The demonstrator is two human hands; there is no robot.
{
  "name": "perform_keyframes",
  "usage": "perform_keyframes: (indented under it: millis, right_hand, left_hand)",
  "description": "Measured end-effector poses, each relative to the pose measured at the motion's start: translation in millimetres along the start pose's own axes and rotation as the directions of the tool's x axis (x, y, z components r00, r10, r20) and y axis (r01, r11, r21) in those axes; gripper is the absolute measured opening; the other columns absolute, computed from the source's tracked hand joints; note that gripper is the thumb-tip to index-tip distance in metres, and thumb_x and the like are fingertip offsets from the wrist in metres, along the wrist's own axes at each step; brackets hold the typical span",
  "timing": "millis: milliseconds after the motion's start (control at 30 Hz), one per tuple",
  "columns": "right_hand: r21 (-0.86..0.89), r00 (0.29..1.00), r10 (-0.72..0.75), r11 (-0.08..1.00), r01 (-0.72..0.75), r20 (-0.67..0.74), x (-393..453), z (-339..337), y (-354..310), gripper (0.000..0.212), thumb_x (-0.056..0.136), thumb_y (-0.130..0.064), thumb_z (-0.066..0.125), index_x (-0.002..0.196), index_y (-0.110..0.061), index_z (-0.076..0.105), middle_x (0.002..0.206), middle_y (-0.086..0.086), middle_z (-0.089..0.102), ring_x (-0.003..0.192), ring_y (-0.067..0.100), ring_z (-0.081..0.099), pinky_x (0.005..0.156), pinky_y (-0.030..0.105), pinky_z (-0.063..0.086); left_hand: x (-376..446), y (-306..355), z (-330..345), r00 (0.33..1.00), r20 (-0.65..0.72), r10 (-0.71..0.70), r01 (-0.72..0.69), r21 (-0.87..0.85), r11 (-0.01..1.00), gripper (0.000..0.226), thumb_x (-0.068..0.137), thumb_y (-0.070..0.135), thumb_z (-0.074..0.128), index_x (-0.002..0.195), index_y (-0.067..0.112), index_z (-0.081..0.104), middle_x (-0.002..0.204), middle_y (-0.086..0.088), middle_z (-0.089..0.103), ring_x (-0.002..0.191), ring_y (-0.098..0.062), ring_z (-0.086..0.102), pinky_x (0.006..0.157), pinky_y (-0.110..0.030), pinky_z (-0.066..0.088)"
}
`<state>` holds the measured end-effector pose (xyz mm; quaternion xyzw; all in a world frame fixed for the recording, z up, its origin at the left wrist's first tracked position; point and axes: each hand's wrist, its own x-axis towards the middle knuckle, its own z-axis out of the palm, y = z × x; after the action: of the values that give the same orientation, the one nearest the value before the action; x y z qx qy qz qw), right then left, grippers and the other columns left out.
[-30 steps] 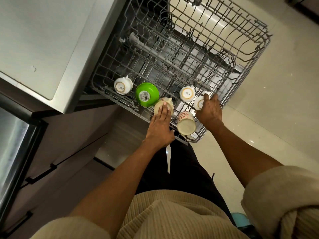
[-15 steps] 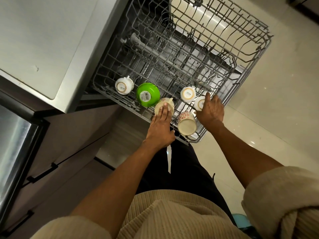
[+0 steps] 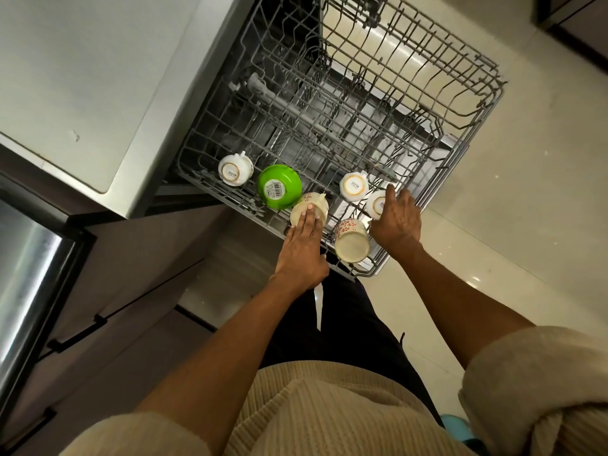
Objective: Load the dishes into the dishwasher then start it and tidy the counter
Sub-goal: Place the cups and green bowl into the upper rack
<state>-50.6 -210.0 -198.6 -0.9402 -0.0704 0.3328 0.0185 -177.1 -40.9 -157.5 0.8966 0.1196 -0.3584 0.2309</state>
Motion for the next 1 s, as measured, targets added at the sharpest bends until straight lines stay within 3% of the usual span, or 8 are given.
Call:
perform_keyframes:
  millis: [267,600,767,900,1000]
  right_hand:
    - [-0.025,0.998,-0.034,0.999,0.033,-0.051,-28.7,-8.3,-10.0,0.088,0.085,-0.041,0.066,0.156,-0.011,0.022,0.161,0.02,0.023,0.148,0.037,0.024,0.121,0.049,0.023]
    - [-0.06,0.946,-0.305,0.952,0.3,-0.11,-78.8,-41.2,-65.3,0.086,0.091,-0.038,0.055,0.161,-0.011,0.013,0.169,0.011,0.006,0.155,0.027,0.009,0.123,0.047,0.016]
    - [-0.11,0.871,-0.468,0.883,0.456,-0.148,-101.8,-65.0,-98.2,0.078,0.097,-0.037,0.045,0.161,-0.01,0.008,0.169,0.009,0.001,0.156,0.024,0.004,0.124,0.041,0.005]
    - [-0.13,0.779,-0.59,0.807,0.575,-0.212,-121.6,-85.5,-128.9,0.081,0.087,-0.045,0.022,0.16,-0.01,0.017,0.168,0.009,0.012,0.155,0.024,0.013,0.125,0.042,0.013]
    - [-0.188,0.689,-0.689,0.725,0.663,-0.226,-136.3,-96.5,-154.2,0.079,0.088,-0.043,0.023,0.16,-0.01,0.021,0.168,0.009,0.016,0.155,0.023,0.015,0.124,0.043,0.017]
  left_hand:
    - [-4.5,8.7,-14.1,0.999,-0.034,-0.005,0.005,0.0,1.0,0.091,0.087,0.023,0.056,0.158,0.007,0.002,0.166,-0.011,-0.01,0.153,-0.024,-0.005,0.124,-0.04,0.005]
    - [-23.6,14.2,-48.9,0.974,-0.225,0.008,-0.013,-0.023,1.0,0.084,0.093,0.026,0.048,0.158,0.008,-0.001,0.166,-0.009,-0.013,0.154,-0.022,-0.007,0.125,-0.036,0.0]
    - [-44.8,-0.8,-71.1,0.926,-0.376,-0.037,0.031,-0.023,0.999,0.081,0.097,0.044,0.041,0.159,0.009,0.003,0.166,-0.008,-0.009,0.154,-0.02,-0.006,0.125,-0.037,0.003]
    - [-75.4,-15.2,-91.6,0.875,-0.478,-0.082,0.068,-0.046,0.997,0.082,0.089,0.04,0.031,0.159,0.008,0.003,0.166,-0.009,-0.008,0.154,-0.021,-0.006,0.125,-0.038,0.004]
    - [-103.2,-29.3,-100.1,0.81,-0.57,-0.135,0.105,-0.085,0.991,0.08,0.09,0.039,0.031,0.159,0.009,0.001,0.166,-0.008,-0.01,0.153,-0.018,-0.01,0.125,-0.034,-0.002]
